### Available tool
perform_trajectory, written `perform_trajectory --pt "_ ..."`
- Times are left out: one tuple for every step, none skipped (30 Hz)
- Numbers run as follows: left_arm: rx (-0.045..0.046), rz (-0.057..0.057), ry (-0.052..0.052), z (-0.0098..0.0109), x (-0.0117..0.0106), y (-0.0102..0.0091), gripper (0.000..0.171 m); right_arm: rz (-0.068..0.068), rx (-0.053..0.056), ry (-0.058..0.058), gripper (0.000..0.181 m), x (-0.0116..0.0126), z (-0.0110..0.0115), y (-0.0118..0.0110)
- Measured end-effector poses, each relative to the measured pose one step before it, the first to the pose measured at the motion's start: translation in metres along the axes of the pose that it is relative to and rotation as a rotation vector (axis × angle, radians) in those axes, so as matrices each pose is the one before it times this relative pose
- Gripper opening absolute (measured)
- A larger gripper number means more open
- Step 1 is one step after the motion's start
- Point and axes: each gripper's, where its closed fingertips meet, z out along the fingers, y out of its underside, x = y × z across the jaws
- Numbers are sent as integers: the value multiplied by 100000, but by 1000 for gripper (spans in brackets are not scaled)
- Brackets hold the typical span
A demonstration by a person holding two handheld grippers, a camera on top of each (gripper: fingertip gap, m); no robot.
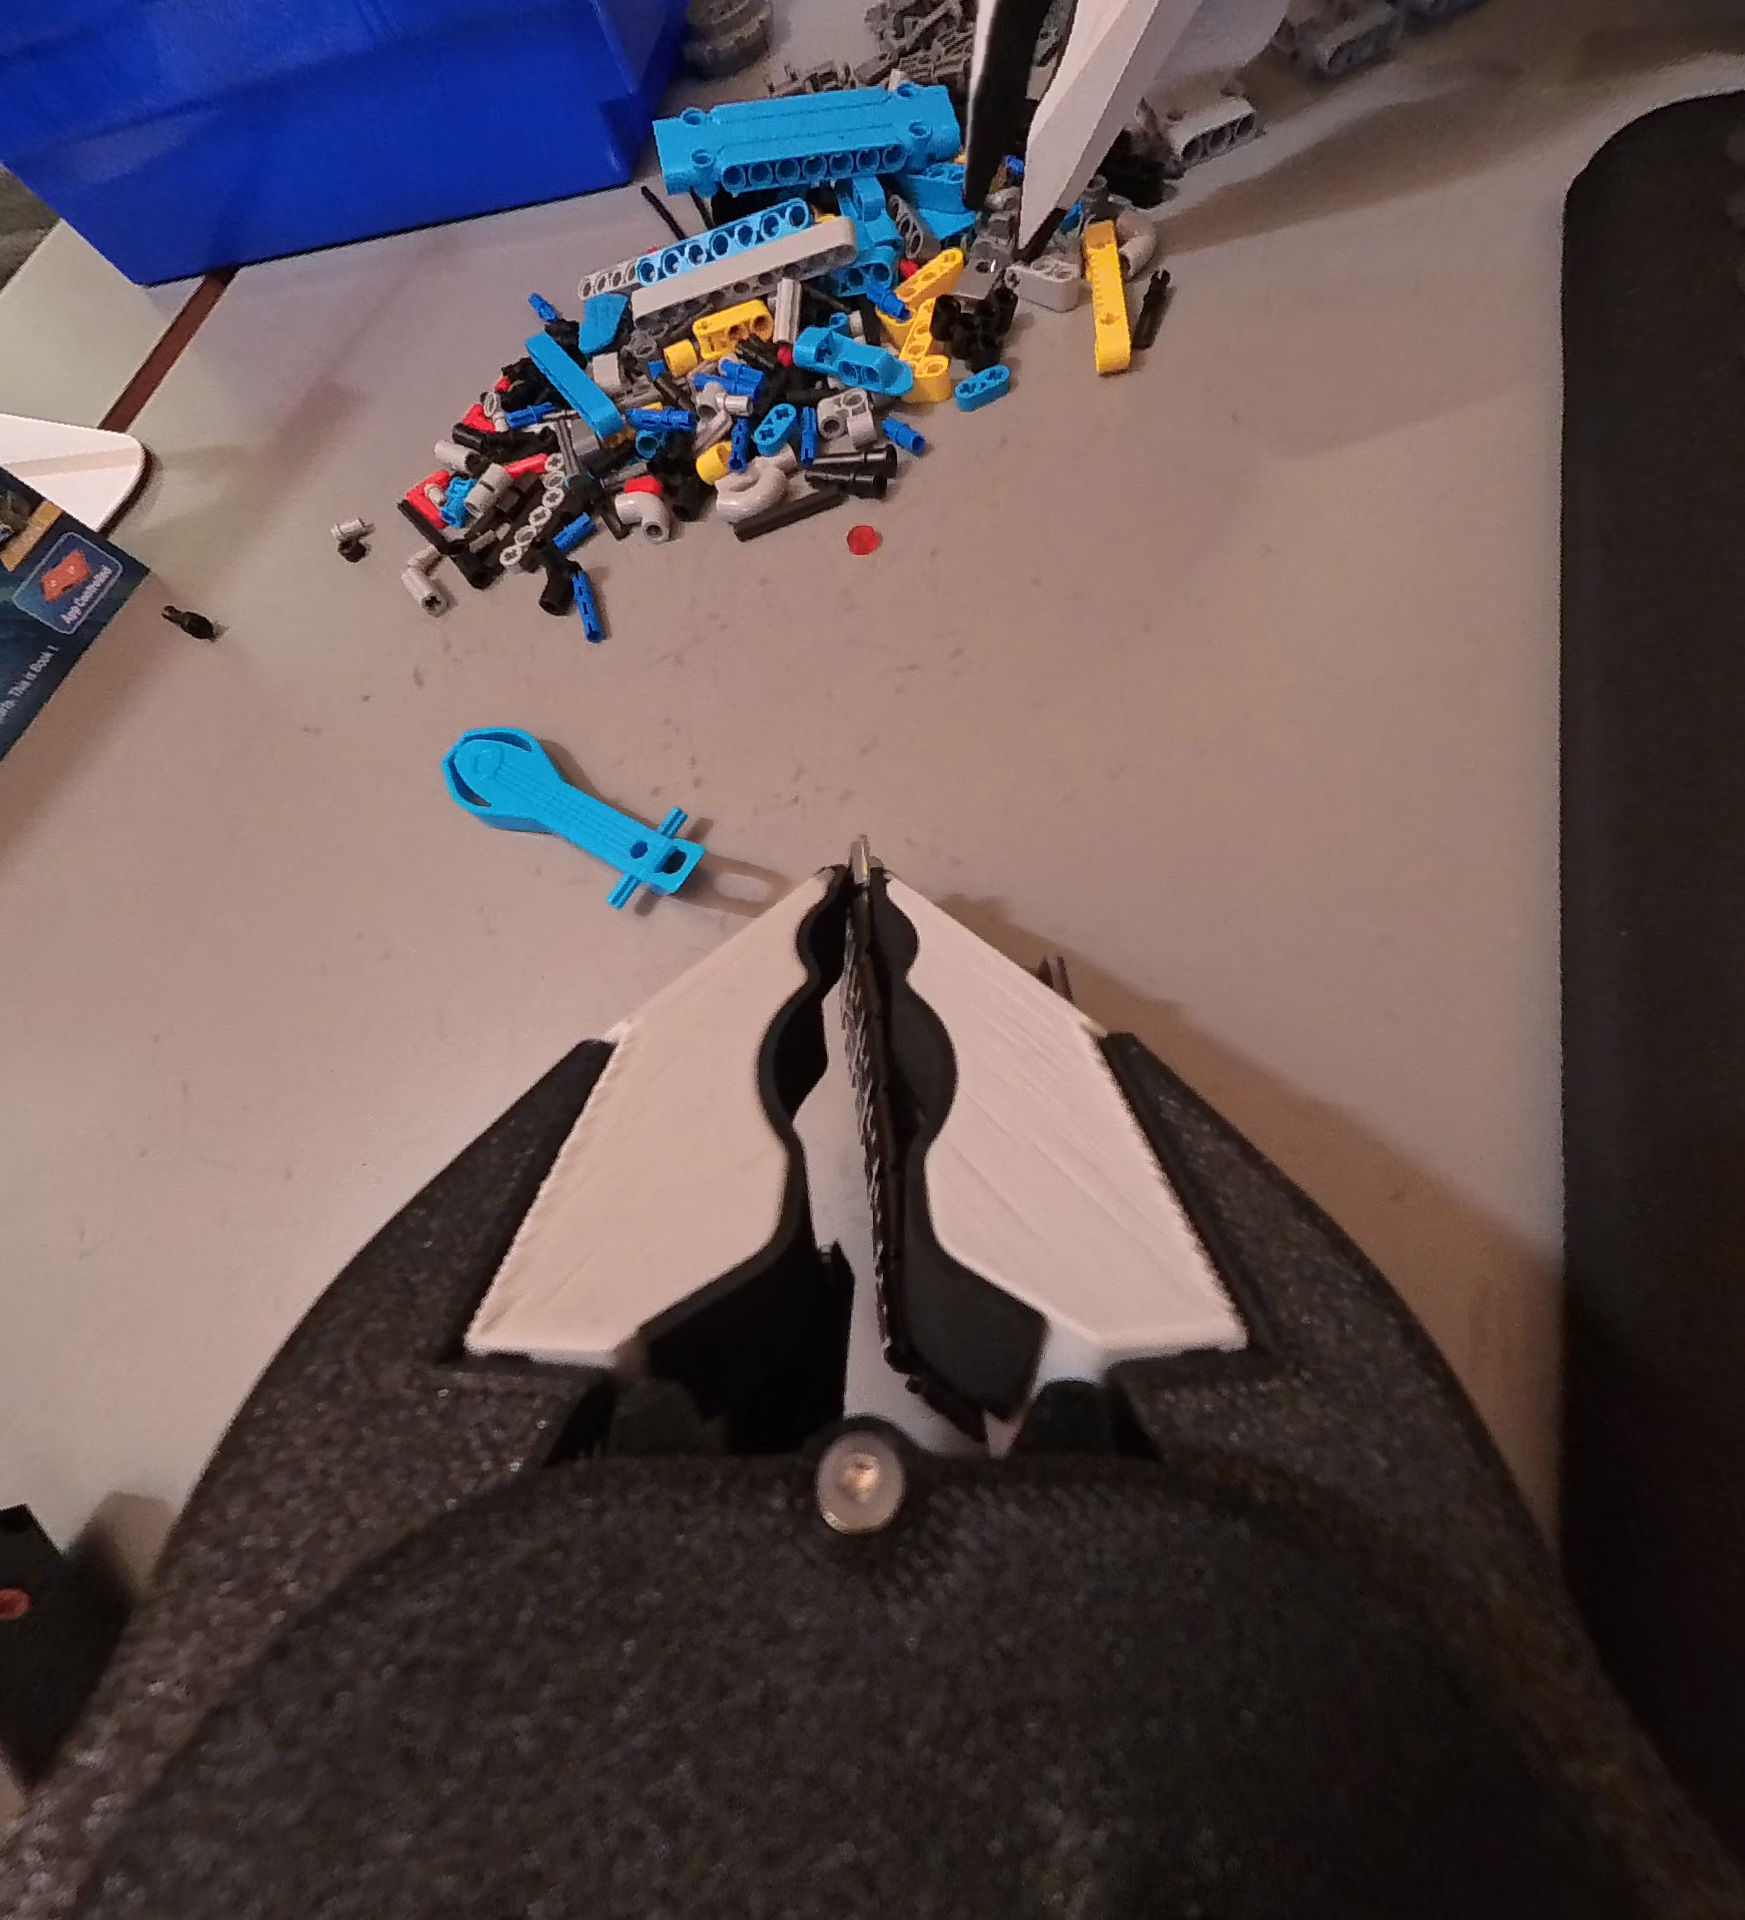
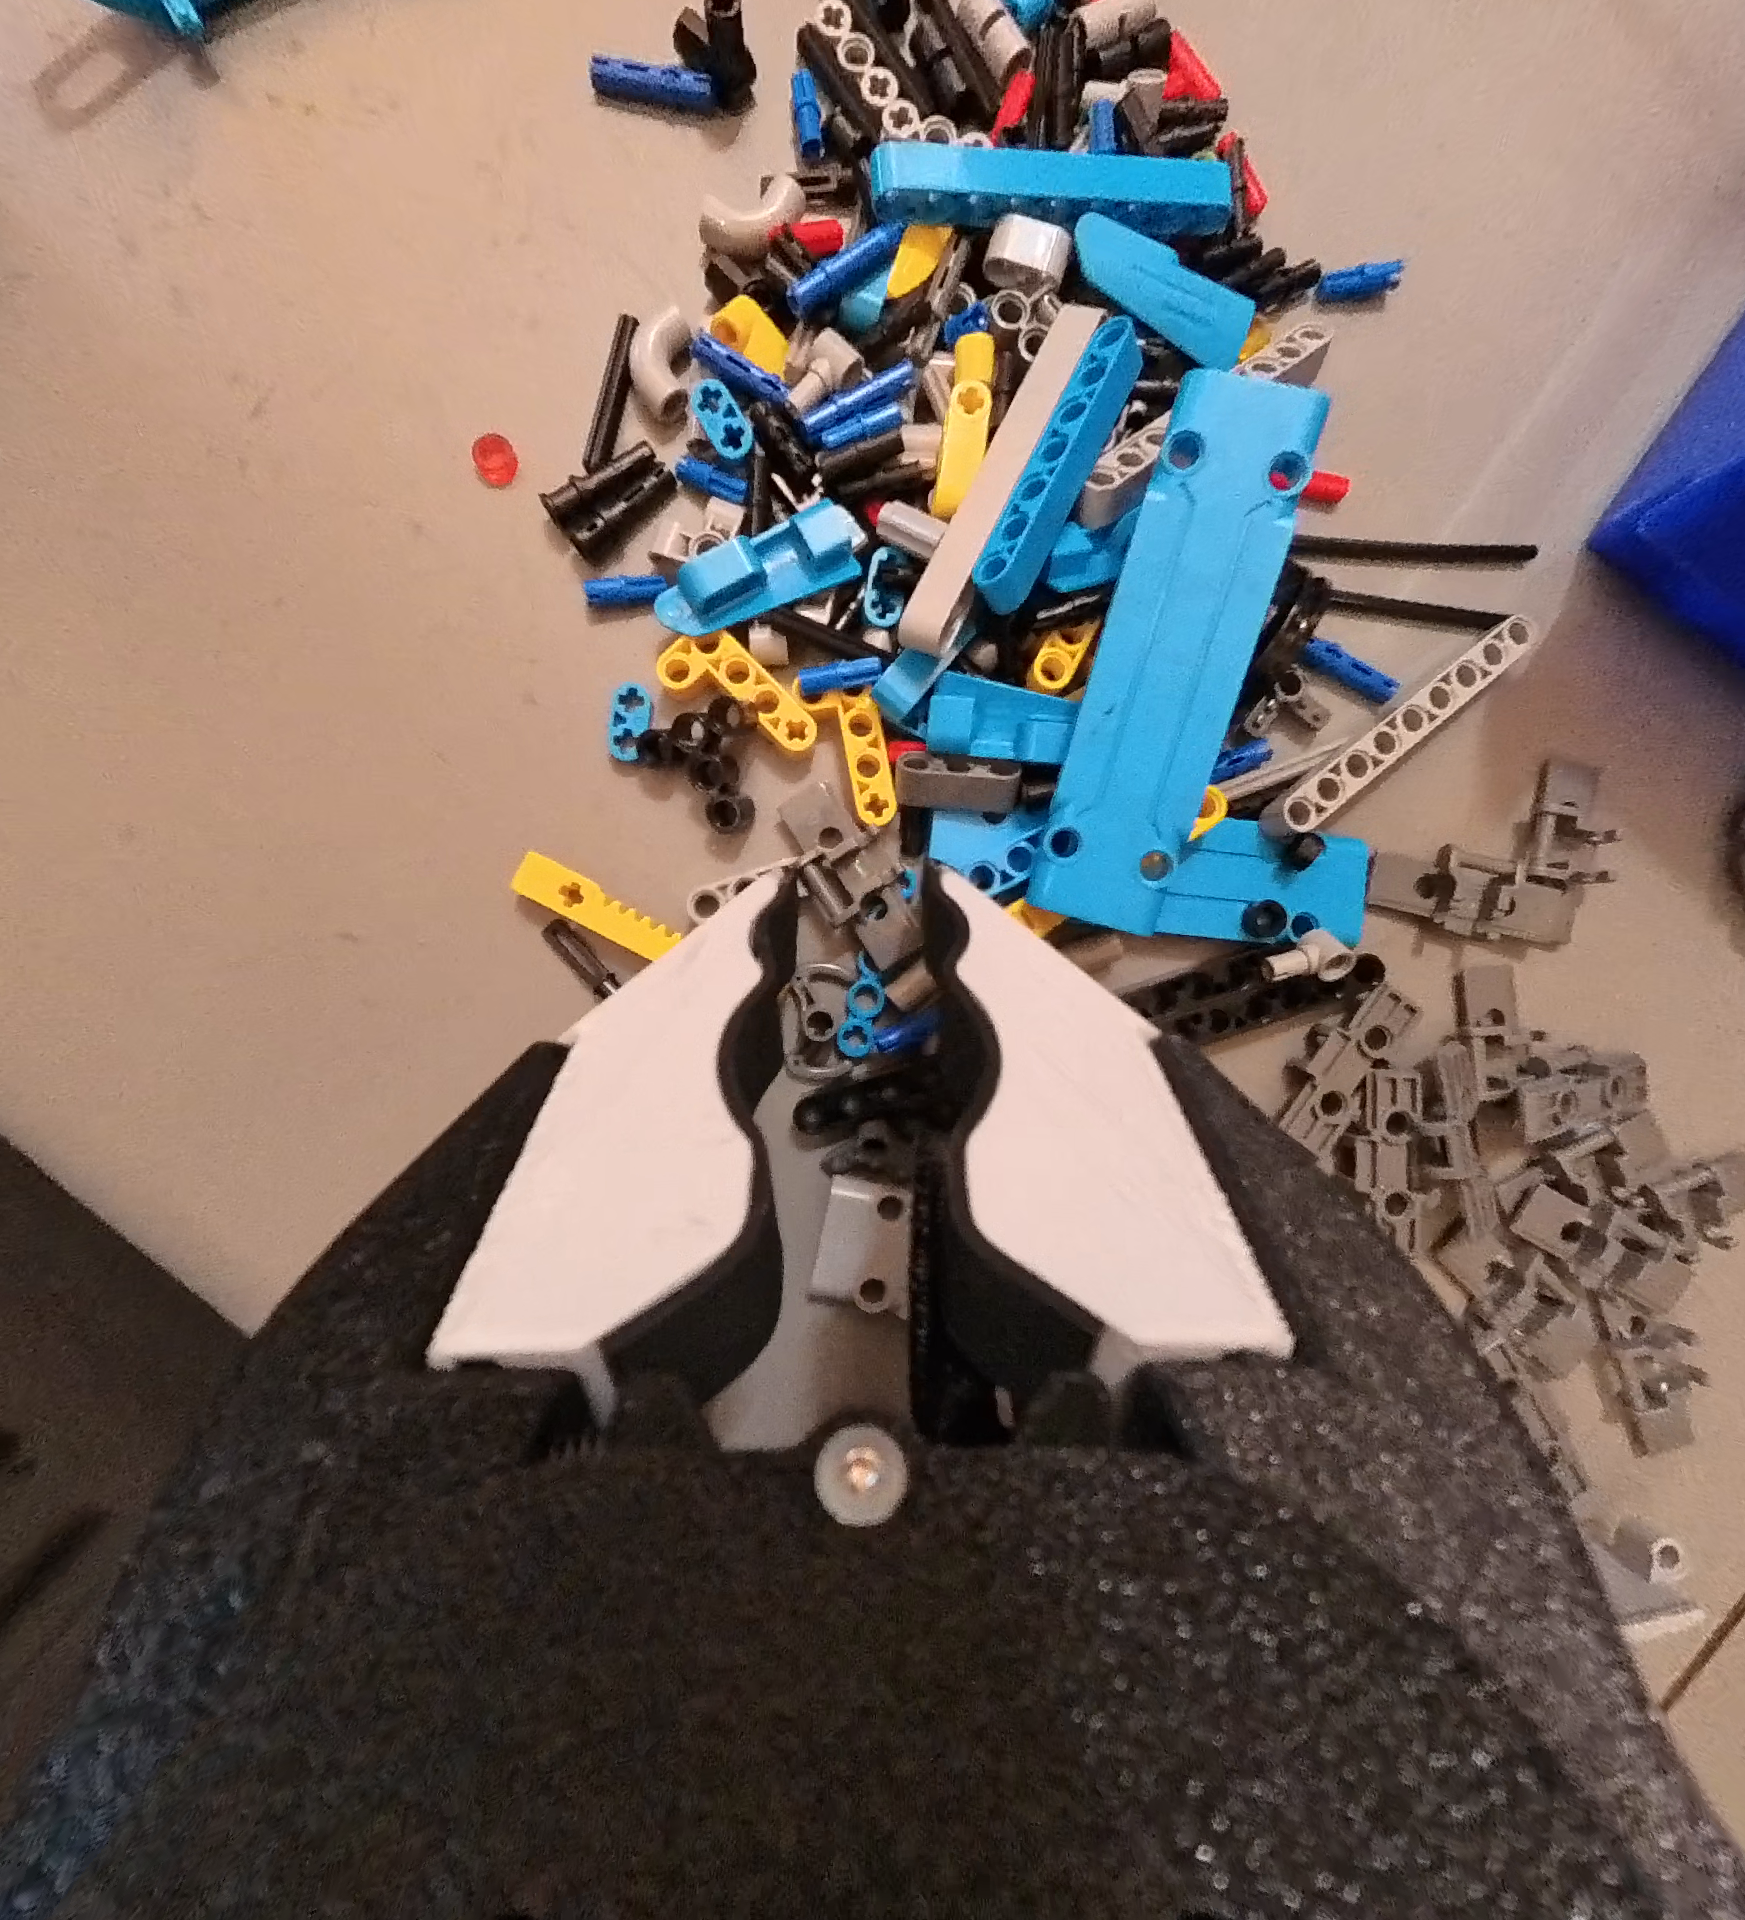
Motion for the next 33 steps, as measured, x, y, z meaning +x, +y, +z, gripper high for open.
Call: perform_trajectory --pt "-1 -48 78 0 14 0 2 746 -617 -1269 21 -44 57 -12" --pt "-2 -58 84 7 10 -3 3 891 -627 -1261 21 -28 65 -47" --pt "-1 -8 57 6 11 8 3 747 -372 -1368 20 -92 80 -71" --pt "20 30 38 5 11 -8 3 572 -276 -1692 18 -154 97 -71" --pt "13 26 50 -6 11 2 3 294 -333 -833 17 -37 40 -55" --pt "-1 9 78 0 10 0 3 -7 -241 -688 15 -67 18 -22" --pt "8 11 61 -7 14 2 3 -942 -157 -847 16 -132 -11 -33" --pt "-1 12 41 0 5 0 3 -922 -94 403 16 7 -16 -7" --pt "6 10 80 0 10 -1 3 -745 -23 952 16 55 -41 -9" --pt "12 2 100 1 14 -2 3 -1032 510 1233 16 88 -153 -76" --pt "5 -8 55 10 18 2 3 -827 1443 1747 16 172 -329 -208" --pt "-3 26 6 0 -1 0 3 -586 1154 1506 16 220 -501 -155" --pt "-14 64 -3 13 13 0 3 -358 638 2561 16 565 -739 -41" --pt "-3 54 14 4 6 -4 3 790 1747 3800 16 988 -962 -144" --pt "-19 66 7 -5 10 1 3 2195 2218 3483 15 1227 -1019 -154" --pt "-51 111 -10 0 -2 2 3 3067 757 4566 15 1650 -864 148" --pt "-82 159 -2 12 14 4 3 3438 -757 4172 15 1689 -533 452" --pt "-106 187 22 8 21 -5 3 3365 -1828 2358 16 1398 -154 658" --pt "-109 236 -5 11 29 2 3 2738 -2810 2051 16 1261 206 861" --pt "-100 268 36 -6 29 1 3 2628 -2090 4426 16 1490 417 772" --pt "-86 201 111 12 48 -2 3 3501 -959 4103 16 1231 478 558" --pt "-40 105 177 2 49 18 3 2909 -525 9 19 303 349 391" --pt "12 11 341 19 75 15 4 1178 1026 -2427 23 -412 43 140" --pt "26 -44 388 17 69 7 4 7 2586 -1773 24 -604 -222 -99" --pt "-40 11 453 18 77 24 4 -1037 2430 -1435 24 -718 -323 -113" --pt "-187 72 612 29 106 39 4 -1976 1231 -2827 24 -1058 -329 20" --pt "-454 186 350 64 87 80 5 -2936 360 -7663 24 -1989 -324 145" --pt "-379 413 -211 54 11 63 6 -3195 171 -11968 24 -2897 -299 204" --pt "-29 433 -231 -3 -7 -11 6 -2232 -928 -10469 27 -2780 -17 316" --pt "-89 158 -93 -4 -11 -6 6 -949 -2282 -5319 31 -1931 335 397" --pt "-101 -56 58 -10 -4 8 6 -1603 -2726 -976 32 -1185 533 426" --pt "-116 -56 17 0 -8 1 6 -2661 -1662 2687 31 -565 558 222" --pt "-273 38 -194 4 -36 9 6 -3129 -839 2416 31 -510 559 42"
